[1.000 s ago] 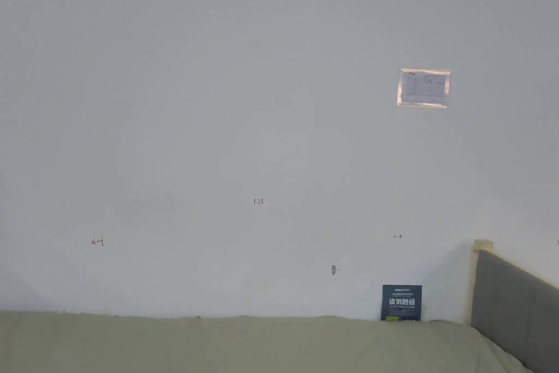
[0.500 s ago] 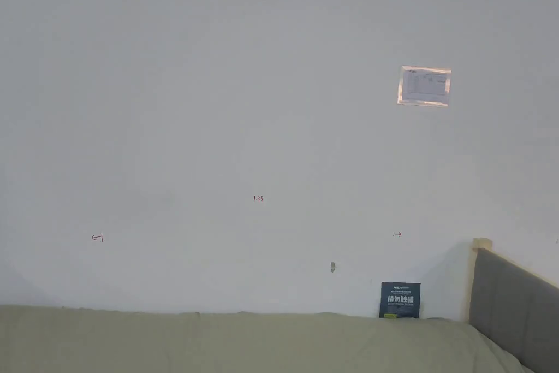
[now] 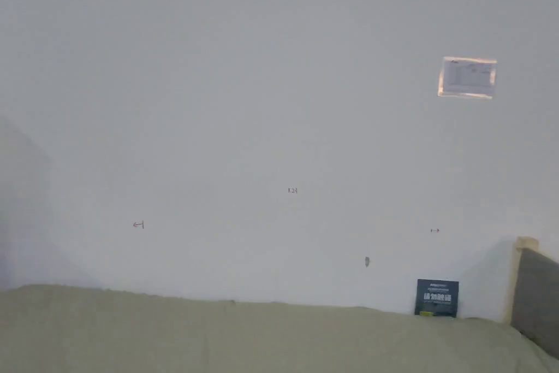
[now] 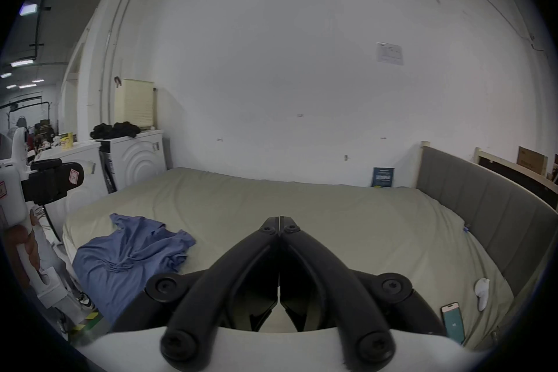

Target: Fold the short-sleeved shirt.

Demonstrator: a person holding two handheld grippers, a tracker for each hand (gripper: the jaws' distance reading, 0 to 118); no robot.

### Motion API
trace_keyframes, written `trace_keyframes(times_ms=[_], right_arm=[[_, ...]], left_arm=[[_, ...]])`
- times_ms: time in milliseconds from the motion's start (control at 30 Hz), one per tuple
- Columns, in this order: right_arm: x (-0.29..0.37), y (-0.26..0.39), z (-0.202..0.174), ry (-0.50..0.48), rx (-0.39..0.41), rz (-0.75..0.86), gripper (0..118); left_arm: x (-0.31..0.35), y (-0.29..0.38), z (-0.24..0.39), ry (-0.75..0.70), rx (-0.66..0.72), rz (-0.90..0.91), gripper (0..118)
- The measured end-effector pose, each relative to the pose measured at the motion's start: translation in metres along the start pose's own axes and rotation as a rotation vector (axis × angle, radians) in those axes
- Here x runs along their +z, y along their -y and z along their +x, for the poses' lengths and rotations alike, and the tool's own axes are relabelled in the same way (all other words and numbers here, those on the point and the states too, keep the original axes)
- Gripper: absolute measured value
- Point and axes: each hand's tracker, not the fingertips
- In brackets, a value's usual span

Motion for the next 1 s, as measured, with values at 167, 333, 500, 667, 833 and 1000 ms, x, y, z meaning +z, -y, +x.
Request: trace_keyframes(times_ms=[167, 333, 500, 667, 833, 1000], right_arm=[[-0.017, -0.002, -0.047, -0.141, 0.007, -0.017, 0], [-0.029, 0.001, -0.095, -0.246, 0.032, -0.015, 0], [-0.035, 0.002, -0.128, -0.313, 0.036, -0.011, 0], [-0.041, 0.005, -0.137, -0.327, 0.042, -0.021, 0], [-0.043, 0.008, -0.134, -0.316, 0.028, -0.033, 0], [-0.048, 0.014, -0.131, -0.311, 0.036, -0.041, 0]], left_arm=[[0.019, 0.004, -0.037, -0.112, -0.021, -0.007, 9], [0.037, 0.008, -0.074, -0.202, -0.015, -0.026, 10], [0.047, 0.015, -0.099, -0.267, -0.006, -0.041, 10], [0.052, 0.02, -0.111, -0.293, 0.009, -0.062, 10], [0.047, 0.024, -0.113, -0.294, 0.013, -0.091, 10], [0.017, 0.032, -0.12, -0.258, 0.064, -0.244, 10]])
